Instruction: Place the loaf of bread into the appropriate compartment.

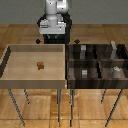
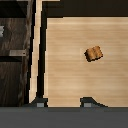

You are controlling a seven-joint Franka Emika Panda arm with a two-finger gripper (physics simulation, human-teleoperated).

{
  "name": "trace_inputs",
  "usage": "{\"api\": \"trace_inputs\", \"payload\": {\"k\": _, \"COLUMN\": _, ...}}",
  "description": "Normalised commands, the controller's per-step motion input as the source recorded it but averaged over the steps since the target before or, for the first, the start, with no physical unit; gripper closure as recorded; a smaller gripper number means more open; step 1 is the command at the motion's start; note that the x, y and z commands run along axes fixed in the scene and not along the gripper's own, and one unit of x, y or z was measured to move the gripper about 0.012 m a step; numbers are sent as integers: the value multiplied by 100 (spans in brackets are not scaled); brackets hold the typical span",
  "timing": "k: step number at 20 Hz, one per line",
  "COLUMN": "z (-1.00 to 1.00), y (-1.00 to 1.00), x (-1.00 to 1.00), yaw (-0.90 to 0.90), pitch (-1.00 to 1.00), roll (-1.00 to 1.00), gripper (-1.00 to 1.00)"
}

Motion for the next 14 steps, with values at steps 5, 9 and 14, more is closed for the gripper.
{"api": "trace_inputs", "payload": {"k": 5, "z": 0, "y": -20, "x": 0, "yaw": 0, "pitch": 0, "roll": 0, "gripper": -100}}
{"api": "trace_inputs", "payload": {"k": 9, "z": 0, "y": -50, "x": 0, "yaw": 0, "pitch": 0, "roll": 0, "gripper": -100}}
{"api": "trace_inputs", "payload": {"k": 14, "z": 0, "y": -100, "x": 0, "yaw": 0, "pitch": 0, "roll": 0, "gripper": -100}}
